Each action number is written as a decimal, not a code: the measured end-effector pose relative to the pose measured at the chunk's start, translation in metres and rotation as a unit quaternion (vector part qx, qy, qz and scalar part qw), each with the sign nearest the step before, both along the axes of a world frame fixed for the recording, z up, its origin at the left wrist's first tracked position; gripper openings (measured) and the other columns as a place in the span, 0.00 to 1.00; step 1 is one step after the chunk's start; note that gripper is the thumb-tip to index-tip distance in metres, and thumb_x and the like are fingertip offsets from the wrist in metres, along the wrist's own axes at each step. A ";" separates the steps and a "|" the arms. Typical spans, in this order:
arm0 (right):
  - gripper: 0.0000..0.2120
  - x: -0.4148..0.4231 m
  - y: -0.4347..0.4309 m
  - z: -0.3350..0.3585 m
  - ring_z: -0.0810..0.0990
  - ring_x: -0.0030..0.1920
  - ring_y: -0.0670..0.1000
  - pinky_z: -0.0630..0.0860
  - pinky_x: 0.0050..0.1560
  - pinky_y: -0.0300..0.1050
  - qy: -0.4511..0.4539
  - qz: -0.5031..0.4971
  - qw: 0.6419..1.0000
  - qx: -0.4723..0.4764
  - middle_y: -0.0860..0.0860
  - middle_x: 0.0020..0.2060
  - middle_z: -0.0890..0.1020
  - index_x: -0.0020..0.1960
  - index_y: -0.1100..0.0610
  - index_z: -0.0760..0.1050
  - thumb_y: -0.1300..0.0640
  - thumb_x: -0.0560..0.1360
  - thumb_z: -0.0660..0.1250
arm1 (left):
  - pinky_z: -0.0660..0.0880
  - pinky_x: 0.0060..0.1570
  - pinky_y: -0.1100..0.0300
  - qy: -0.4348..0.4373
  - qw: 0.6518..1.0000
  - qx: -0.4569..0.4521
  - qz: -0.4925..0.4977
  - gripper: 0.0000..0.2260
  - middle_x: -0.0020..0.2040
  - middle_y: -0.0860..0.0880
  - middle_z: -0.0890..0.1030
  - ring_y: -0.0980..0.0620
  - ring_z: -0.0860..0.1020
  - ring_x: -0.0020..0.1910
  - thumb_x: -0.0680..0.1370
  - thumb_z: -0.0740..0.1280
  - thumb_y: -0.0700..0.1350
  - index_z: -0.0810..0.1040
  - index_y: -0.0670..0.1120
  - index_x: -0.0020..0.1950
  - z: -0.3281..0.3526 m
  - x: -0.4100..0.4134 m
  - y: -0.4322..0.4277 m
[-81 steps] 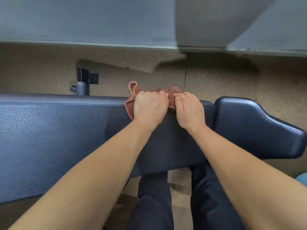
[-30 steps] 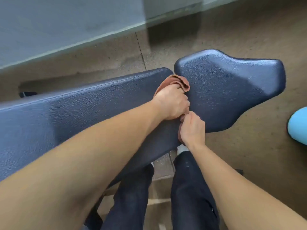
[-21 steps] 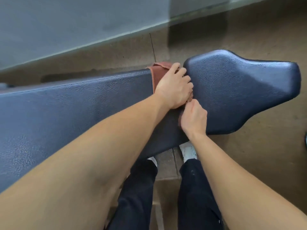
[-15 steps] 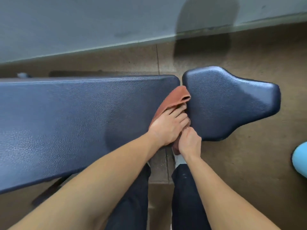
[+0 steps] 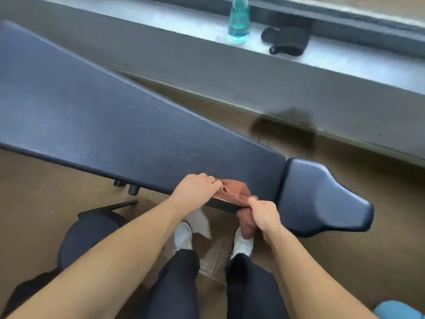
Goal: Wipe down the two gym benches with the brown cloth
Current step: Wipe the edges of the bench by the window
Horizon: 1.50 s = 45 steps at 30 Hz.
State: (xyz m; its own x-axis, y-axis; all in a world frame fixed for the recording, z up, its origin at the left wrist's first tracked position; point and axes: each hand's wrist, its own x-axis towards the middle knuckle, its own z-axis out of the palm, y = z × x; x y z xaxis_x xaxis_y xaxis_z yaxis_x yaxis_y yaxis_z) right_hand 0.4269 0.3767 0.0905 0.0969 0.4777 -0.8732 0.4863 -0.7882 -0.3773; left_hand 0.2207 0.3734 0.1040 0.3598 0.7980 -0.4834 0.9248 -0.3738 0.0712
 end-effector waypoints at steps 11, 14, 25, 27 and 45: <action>0.13 -0.252 0.037 0.206 0.70 0.34 0.48 0.67 0.39 0.47 0.211 0.180 0.926 0.255 0.49 0.31 0.72 0.38 0.65 0.72 0.54 0.71 0.65 | 0.75 0.53 0.50 -0.176 0.808 0.173 0.535 0.17 0.53 0.48 0.83 0.43 0.80 0.52 0.74 0.69 0.60 0.69 0.56 0.58 0.187 -0.190 -0.071; 0.11 -0.323 0.043 0.249 0.69 0.35 0.48 0.67 0.39 0.46 0.219 0.251 0.887 0.319 0.48 0.31 0.71 0.40 0.63 0.73 0.54 0.69 0.66 | 0.74 0.51 0.51 -0.160 0.754 0.245 0.588 0.19 0.55 0.47 0.82 0.41 0.80 0.52 0.73 0.71 0.52 0.68 0.57 0.61 0.227 -0.255 -0.095; 0.33 -0.460 0.003 0.231 0.59 0.76 0.59 0.62 0.72 0.54 0.125 0.436 0.807 0.378 0.59 0.76 0.62 0.77 0.55 0.60 0.66 0.73 0.59 | 0.74 0.60 0.43 -0.467 0.358 0.231 0.775 0.13 0.51 0.41 0.77 0.37 0.77 0.57 0.68 0.67 0.55 0.81 0.47 0.43 0.201 -0.331 -0.085; 0.39 -0.462 -0.005 0.210 0.50 0.79 0.63 0.55 0.77 0.60 0.102 0.493 0.767 0.397 0.61 0.79 0.52 0.81 0.55 0.49 0.65 0.73 0.59 | 0.75 0.59 0.44 -0.482 0.277 0.243 0.795 0.17 0.52 0.37 0.76 0.38 0.77 0.55 0.69 0.66 0.57 0.81 0.44 0.45 0.189 -0.332 -0.079; 0.26 -0.495 0.031 0.126 0.63 0.71 0.77 0.60 0.71 0.71 0.102 0.535 0.495 0.677 0.71 0.69 0.69 0.70 0.58 0.75 0.47 0.76 0.70 | 0.72 0.62 0.64 -0.516 0.238 0.303 0.765 0.26 0.75 0.40 0.63 0.46 0.66 0.72 0.84 0.54 0.51 0.53 0.40 0.79 0.126 -0.347 -0.046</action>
